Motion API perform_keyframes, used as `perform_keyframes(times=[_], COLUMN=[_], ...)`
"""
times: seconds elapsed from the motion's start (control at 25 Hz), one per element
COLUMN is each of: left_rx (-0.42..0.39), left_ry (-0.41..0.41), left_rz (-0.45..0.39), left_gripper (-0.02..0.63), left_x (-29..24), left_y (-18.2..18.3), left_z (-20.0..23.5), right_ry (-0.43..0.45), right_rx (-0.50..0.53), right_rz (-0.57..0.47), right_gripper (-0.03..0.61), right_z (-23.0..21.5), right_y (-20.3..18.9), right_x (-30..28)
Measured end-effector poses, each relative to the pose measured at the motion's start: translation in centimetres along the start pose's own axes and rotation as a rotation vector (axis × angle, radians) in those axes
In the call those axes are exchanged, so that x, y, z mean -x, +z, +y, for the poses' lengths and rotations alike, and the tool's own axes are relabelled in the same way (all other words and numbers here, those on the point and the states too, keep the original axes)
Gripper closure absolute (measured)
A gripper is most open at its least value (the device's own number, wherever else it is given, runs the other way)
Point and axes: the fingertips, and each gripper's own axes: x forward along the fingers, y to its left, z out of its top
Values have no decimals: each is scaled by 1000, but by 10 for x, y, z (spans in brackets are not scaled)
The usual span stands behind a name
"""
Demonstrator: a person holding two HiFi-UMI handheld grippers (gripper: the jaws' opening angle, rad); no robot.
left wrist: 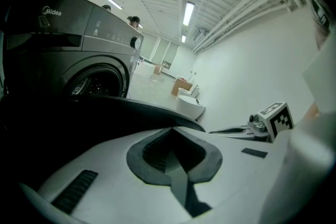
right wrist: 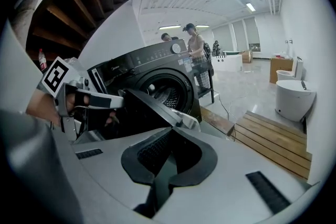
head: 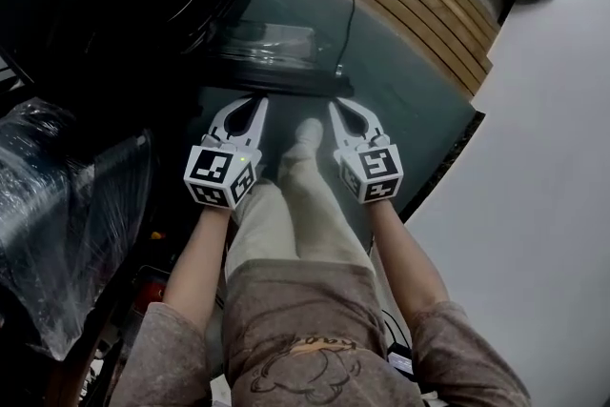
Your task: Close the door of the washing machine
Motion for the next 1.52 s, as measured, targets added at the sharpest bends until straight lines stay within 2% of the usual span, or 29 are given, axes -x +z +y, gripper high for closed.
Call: perform_keyframes(times=[0.28, 1.04, 1.36, 1.52], left_rx=[62, 154, 205, 258], left_ry=[63, 42, 169, 274], left_rz=[-29, -21, -57, -99], left_gripper=[612, 612, 612, 612], left_x=[-4, -34, -41, -41], left_y=[13, 48, 62, 71], left_z=[28, 57, 78, 90], right_ry=[7, -65, 3, 89], right_rx=[-12, 8, 32, 76], right_rz=[-2, 6, 8, 49], right_gripper=[584, 584, 584, 584], right_z=[-18, -55, -66, -67], right_y=[11, 76, 112, 125], right_x=[-18, -80, -111, -129])
